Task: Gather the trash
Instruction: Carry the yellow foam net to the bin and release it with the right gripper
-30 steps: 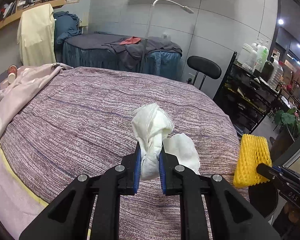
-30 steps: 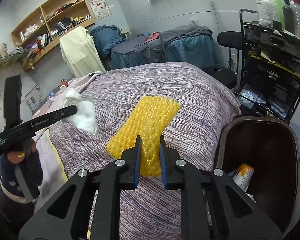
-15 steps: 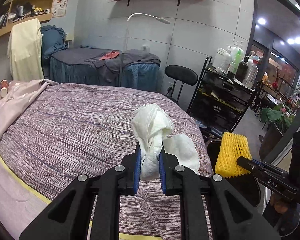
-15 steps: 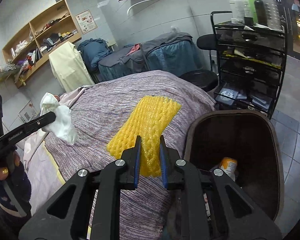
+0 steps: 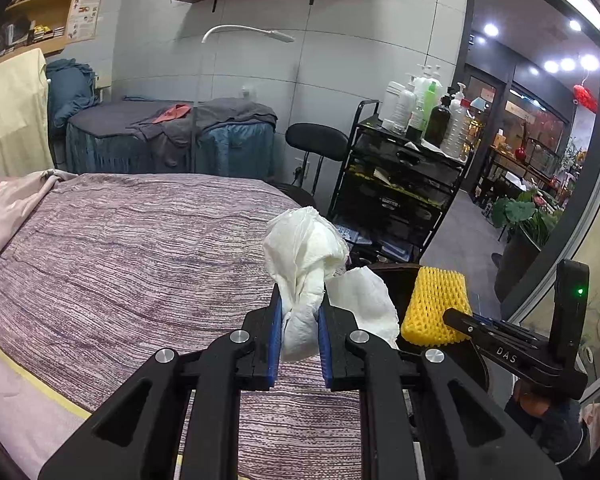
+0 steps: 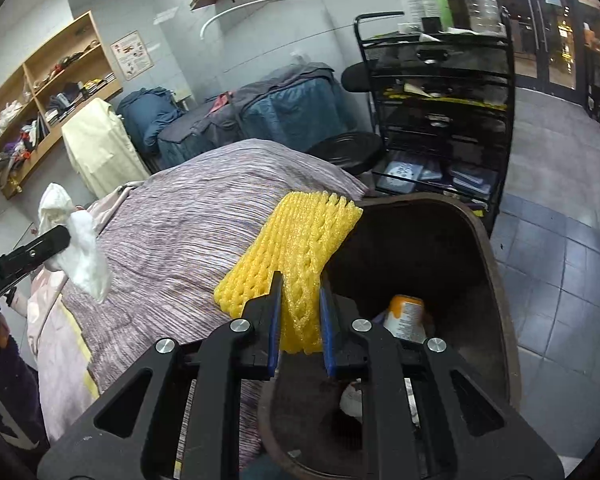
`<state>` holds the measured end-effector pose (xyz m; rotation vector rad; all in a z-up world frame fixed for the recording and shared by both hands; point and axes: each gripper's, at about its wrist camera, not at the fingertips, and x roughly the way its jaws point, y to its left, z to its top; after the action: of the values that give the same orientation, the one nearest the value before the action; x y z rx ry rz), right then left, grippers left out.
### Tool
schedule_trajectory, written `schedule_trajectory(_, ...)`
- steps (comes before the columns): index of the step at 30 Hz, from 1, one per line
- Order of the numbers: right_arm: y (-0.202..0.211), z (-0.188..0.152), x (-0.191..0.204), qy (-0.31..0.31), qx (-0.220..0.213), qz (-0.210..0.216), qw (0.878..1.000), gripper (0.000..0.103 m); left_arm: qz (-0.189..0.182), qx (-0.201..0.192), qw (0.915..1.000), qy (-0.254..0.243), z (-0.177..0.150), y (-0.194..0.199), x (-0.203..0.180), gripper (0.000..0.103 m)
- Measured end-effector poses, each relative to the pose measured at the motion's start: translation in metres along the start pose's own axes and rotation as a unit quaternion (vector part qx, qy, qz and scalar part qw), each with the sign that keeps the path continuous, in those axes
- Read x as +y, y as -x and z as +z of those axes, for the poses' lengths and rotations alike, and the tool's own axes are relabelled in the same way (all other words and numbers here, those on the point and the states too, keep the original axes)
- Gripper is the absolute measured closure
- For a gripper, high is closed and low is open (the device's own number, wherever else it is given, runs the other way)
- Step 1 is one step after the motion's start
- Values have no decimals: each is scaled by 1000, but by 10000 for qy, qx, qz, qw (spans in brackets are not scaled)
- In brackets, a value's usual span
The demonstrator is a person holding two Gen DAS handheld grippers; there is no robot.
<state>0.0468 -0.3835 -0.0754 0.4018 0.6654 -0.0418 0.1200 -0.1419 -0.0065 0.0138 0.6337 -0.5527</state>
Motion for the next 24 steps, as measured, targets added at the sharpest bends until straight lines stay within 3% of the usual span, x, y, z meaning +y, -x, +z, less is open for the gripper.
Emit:
schedule_trajectory(13, -27, -20, -58, -387, 276, -769, 9959, 85, -276, 138, 9994, -131, -4, -10, -26, 88)
schedule_trajectory(15, -32, -23, -62, -446, 282, -845, 9950, 80, -305, 159, 9993, -151, -5, -11, -29, 88)
schedule_trajectory(17, -35, -28, -67, -545, 300, -905, 9940, 51, -317, 180, 9992, -185, -6, -13, -32, 88)
schedule_trajectory(18, -37, -29, -70, -586, 301, -941, 9934, 44, -318, 186, 9991, -199, -6, -14, -33, 88)
schedule_trajectory(24, -36, -38, -78, -740, 312, -996, 9918, 35, -343, 244, 9988, -246, -8, -18, -39, 88)
